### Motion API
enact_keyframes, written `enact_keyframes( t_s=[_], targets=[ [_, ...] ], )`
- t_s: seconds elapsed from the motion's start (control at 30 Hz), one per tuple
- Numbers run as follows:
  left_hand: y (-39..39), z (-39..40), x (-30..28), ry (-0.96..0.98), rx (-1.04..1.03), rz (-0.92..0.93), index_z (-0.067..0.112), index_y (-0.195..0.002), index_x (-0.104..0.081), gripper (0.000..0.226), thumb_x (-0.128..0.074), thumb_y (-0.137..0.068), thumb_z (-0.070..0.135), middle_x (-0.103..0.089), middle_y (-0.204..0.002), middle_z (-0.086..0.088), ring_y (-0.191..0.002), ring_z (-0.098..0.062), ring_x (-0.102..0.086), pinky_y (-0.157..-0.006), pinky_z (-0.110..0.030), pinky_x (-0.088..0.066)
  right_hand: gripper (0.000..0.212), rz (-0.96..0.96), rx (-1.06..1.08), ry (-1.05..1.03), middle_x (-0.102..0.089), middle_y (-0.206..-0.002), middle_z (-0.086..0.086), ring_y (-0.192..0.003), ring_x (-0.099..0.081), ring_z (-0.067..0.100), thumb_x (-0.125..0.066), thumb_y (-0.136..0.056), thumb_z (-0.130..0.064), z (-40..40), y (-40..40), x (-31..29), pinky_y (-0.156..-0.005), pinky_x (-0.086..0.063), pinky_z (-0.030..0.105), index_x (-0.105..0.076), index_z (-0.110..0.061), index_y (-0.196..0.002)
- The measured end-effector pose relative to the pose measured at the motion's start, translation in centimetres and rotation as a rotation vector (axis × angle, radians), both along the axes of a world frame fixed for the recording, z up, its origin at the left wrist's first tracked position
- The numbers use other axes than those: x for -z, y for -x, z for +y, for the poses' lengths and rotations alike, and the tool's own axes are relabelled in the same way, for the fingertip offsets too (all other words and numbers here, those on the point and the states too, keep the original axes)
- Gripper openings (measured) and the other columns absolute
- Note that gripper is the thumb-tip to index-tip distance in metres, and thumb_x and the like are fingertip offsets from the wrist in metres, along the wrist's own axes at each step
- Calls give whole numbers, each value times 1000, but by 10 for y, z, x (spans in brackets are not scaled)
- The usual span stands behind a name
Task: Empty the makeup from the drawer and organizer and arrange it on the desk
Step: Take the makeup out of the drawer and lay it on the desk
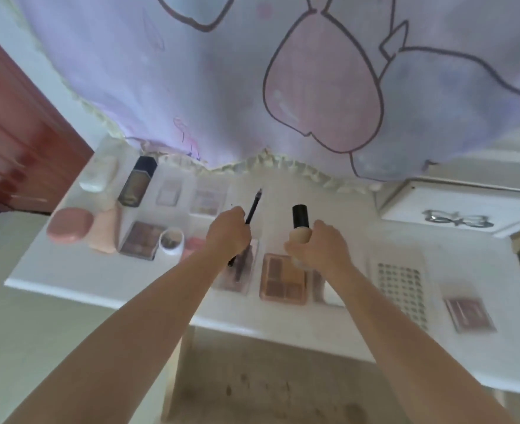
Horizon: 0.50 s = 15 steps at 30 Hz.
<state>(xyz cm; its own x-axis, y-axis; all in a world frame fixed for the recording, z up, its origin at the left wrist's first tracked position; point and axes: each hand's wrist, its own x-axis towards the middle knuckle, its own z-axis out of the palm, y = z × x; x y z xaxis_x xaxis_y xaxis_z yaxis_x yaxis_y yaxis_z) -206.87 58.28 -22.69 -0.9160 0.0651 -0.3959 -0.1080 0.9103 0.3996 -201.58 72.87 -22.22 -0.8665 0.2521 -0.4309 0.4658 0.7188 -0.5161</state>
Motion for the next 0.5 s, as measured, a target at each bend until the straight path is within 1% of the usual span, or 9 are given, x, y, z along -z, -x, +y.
enact_keyframes(
  t_s=[0.1,0.27,0.37,0.4,0.5],
  targets=[
    [39,0,16,23,94,0,6,-120,-45,26,-40,-94,9,-59,-113,-17,-100,-33,-58,-83,-37,-48,53,-59,68,-31,-56,-107,11,-98,-57,29,-65,-78,-36,-17,36,21,-68,-37,27,-45,-2,-113],
    [75,-4,41,92,240,55,5,-115,-45,22,-37,-94,7,-57,-106,-17,-95,-32,-57,-71,-33,-43,52,-90,117,-81,-51,-114,14,-100,-55,30,-62,-79,-33,-30,73,41,-69,-38,29,-38,-4,-116],
    [84,-4,48,65,295,68,5,-113,-46,21,-38,-94,9,-53,-96,-15,-88,-29,-55,-68,-32,-41,54,-87,119,-131,-49,-116,14,-102,-54,30,-61,-81,-35,-32,85,44,-69,-37,29,-37,-5,-119],
    [85,-3,49,49,304,70,4,-112,-46,21,-38,-94,10,-51,-95,-14,-89,-29,-55,-68,-32,-41,55,-86,125,-136,-48,-117,14,-102,-54,29,-61,-81,-35,-32,87,44,-69,-37,28,-37,-5,-120],
    [84,-1,51,27,306,68,4,-114,-46,22,-39,-95,11,-53,-103,-16,-93,-31,-56,-66,-30,-38,56,-70,141,-129,-47,-117,13,-102,-53,29,-60,-82,-37,-30,87,46,-69,-37,28,-37,-5,-122]
  ],
)
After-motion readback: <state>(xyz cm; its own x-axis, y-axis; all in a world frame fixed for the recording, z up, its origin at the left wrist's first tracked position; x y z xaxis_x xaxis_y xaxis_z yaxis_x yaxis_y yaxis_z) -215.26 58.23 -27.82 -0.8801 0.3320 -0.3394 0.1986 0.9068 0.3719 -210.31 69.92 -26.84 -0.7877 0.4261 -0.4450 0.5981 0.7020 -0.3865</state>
